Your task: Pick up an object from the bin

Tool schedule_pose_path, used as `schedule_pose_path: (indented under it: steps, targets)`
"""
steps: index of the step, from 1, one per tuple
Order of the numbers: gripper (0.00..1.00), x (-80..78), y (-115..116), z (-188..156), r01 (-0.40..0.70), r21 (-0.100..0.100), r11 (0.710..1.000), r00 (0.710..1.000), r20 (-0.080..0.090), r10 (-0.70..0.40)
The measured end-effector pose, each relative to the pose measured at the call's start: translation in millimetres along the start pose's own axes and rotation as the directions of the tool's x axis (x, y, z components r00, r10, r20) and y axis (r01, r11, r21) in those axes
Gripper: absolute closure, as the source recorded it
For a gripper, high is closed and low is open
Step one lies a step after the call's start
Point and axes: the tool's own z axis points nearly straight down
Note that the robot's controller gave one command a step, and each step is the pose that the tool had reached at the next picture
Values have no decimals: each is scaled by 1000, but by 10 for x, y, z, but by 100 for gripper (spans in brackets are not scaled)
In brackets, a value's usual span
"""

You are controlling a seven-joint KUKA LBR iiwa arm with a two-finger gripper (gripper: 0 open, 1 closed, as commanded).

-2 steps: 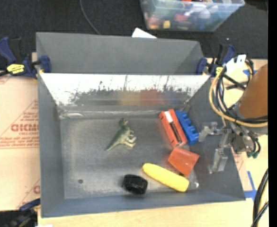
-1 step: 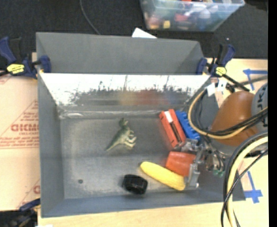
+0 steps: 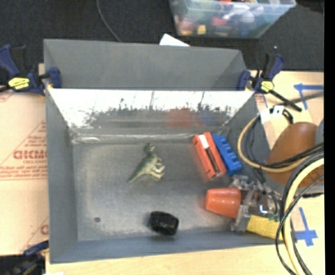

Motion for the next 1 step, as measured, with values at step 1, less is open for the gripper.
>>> schedule_pose_path:
  steps: [1]
  targets:
    - [0, -207, 479, 6, -123, -2, 992, 992, -8, 123]
